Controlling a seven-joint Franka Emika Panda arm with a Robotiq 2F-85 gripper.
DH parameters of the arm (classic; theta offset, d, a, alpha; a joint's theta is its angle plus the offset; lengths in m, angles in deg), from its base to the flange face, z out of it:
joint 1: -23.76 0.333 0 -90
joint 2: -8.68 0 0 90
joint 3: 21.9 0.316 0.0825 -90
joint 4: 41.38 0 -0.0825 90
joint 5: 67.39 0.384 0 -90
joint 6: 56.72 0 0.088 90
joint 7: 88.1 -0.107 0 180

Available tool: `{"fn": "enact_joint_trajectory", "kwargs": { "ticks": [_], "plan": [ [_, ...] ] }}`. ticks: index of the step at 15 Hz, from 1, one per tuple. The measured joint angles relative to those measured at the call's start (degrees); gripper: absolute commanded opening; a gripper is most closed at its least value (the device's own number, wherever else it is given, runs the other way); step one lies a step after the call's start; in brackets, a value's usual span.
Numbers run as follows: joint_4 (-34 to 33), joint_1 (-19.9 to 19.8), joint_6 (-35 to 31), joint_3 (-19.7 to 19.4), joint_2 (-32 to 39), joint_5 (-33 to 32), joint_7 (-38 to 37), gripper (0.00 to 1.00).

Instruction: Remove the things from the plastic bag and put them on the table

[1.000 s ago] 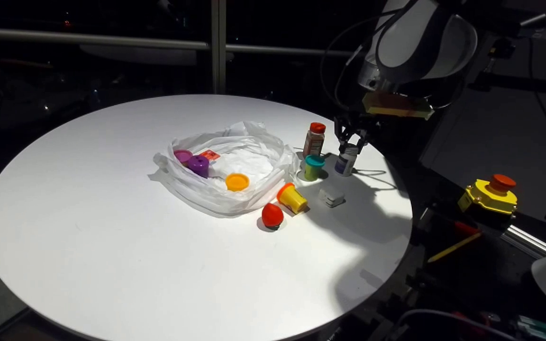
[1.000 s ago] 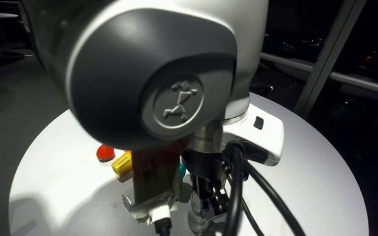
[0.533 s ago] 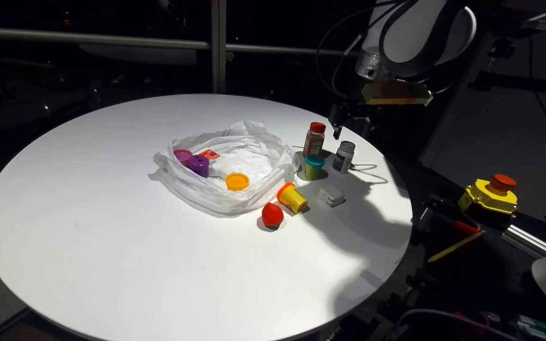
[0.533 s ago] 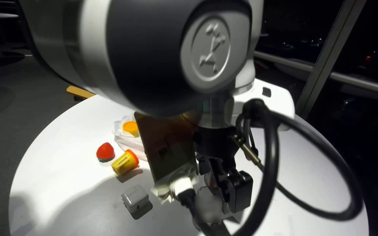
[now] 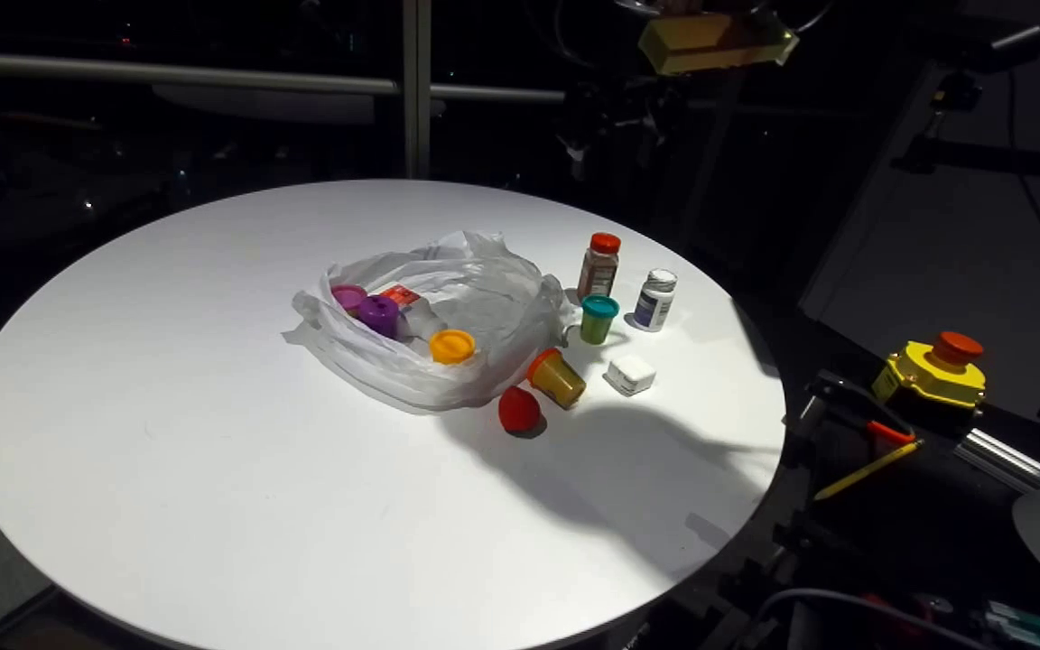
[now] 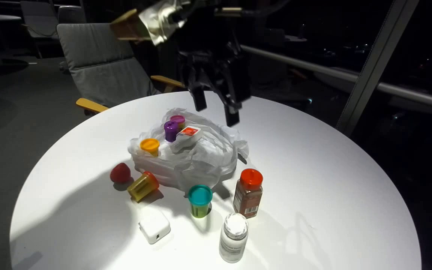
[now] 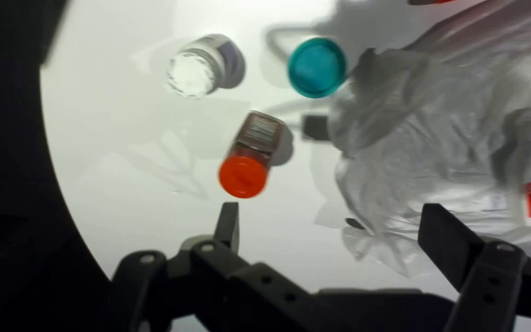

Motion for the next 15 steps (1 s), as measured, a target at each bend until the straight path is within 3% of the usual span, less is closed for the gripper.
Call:
{"fn": "enact_joint_trajectory", "kwargs": {
  "ticks": [3, 5, 10, 15],
  "plan": [
    [-5.7, -0.1, 1.7, 6.9, 4.8, 5.3, 0.1, 1.0],
    [-9.6, -0.1, 1.7, 9.3, 10.4, 8.3, 0.2, 1.0],
    [-19.1, -0.3, 2.3, 12.1, 24.7, 18.1, 4.3, 1.0],
    [-26.3, -0.2, 2.8, 12.8, 33.4, 22.4, 6.8, 1.0]
  ]
}}
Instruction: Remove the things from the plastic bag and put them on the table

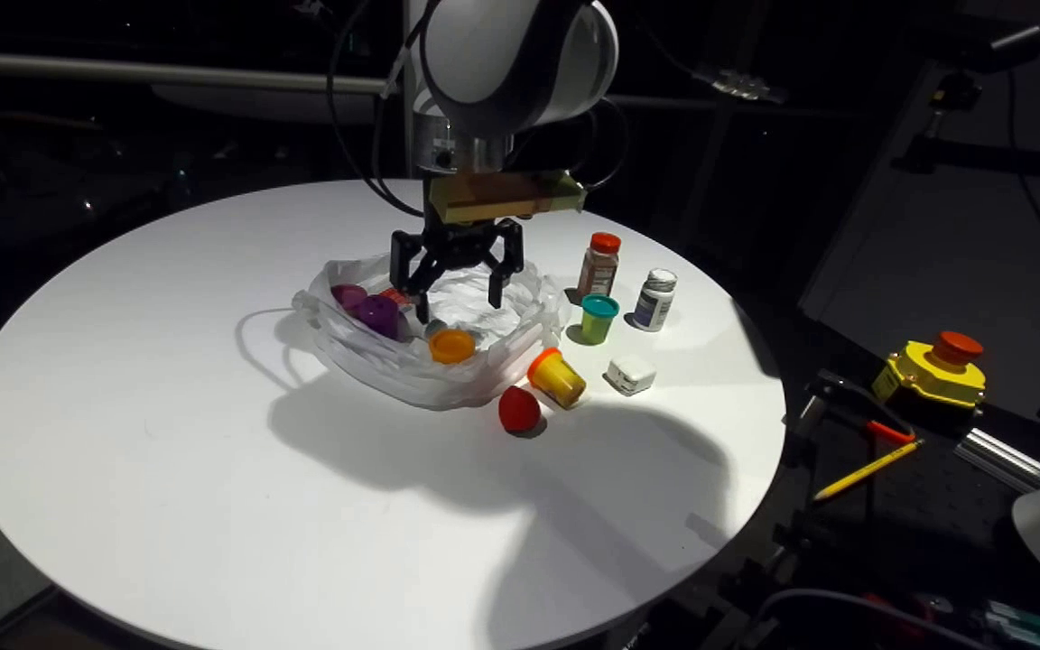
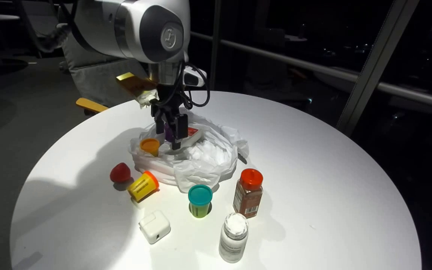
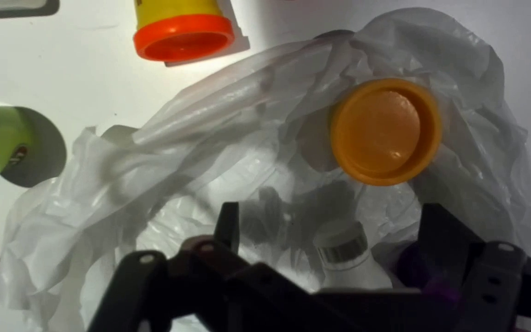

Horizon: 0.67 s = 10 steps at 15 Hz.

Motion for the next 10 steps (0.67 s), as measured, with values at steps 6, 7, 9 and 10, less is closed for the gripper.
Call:
{"fn": "enact_joint_trajectory", "kwargs": {
  "ticks": [6, 7, 9, 10],
  "plan": [
    [-2.8, 0.2, 1.1, 0.7, 2.7, 0.8, 1.2, 1.0],
    [-2.8, 0.2, 1.2, 0.9, 2.8, 1.1, 1.4, 1.0],
    [-2.8, 0.2, 1.4, 1.2, 2.9, 2.0, 1.8, 1.0],
    [-2.7, 0.3, 1.4, 1.4, 2.9, 2.3, 1.9, 1.0]
  ]
}}
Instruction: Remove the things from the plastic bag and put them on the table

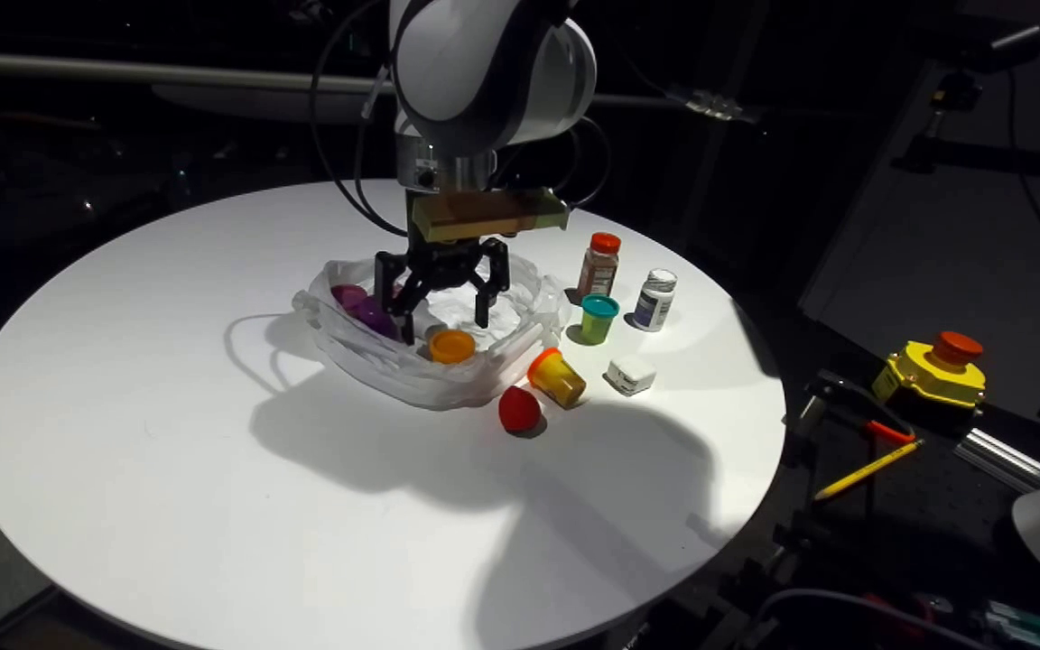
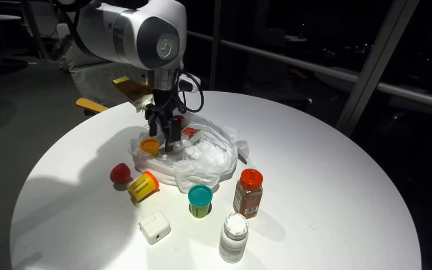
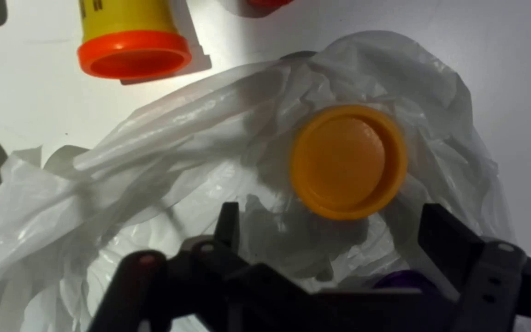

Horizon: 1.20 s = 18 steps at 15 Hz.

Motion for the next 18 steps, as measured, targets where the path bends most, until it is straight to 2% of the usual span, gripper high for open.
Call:
{"fn": "enact_joint_trajectory", "kwargs": {
  "ticks": [6, 8, 9, 15, 16, 18],
  "plan": [
    [0.4, 0.1, 0.0, 0.5, 0.0, 0.7, 0.1, 1.0],
    [0.8, 0.1, 0.0, 0.5, 0.1, 1.0, 0.1, 0.94],
    [1.0, 0.1, 0.0, 0.5, 0.1, 1.2, 0.1, 0.79],
    [2.0, 0.1, -0.2, 0.6, 0.1, 2.9, 0.2, 0.3],
    [2.2, 0.1, -0.4, 0.6, 0.1, 3.0, 0.2, 0.25],
    [2.6, 0.1, -0.8, 0.6, -0.2, 3.1, 0.1, 0.23]
  ]
}}
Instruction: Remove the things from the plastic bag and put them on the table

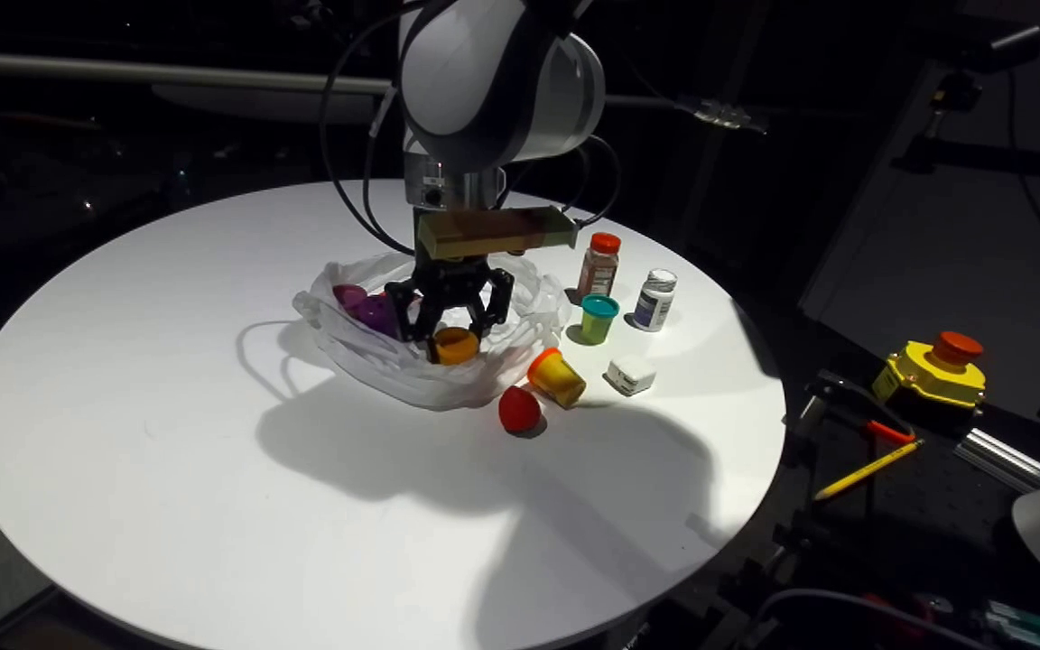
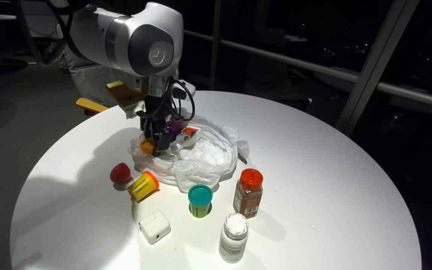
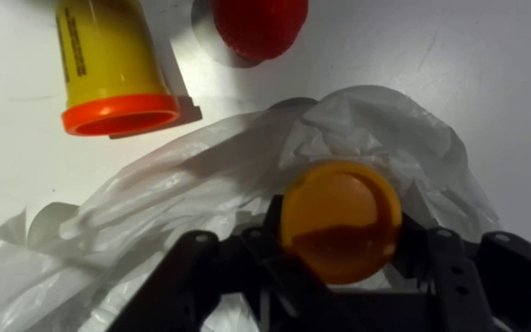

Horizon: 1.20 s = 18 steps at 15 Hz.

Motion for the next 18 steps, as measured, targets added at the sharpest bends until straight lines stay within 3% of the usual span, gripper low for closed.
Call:
{"fn": "enact_joint_trajectory", "kwargs": {
  "ticks": [3, 8, 11, 18],
  "plan": [
    [1.3, 0.8, -0.8, -0.5, -1.9, -0.1, -0.6, 0.23],
    [5.1, 6.0, -0.2, -3.7, -9.3, -4.1, -6.1, 0.23],
    [7.2, 8.1, 2.0, -3.3, -12.6, -6.8, -8.0, 0.23],
    [7.8, 9.0, 4.0, -0.1, -9.5, -8.3, -5.6, 0.23]
  ]
}}
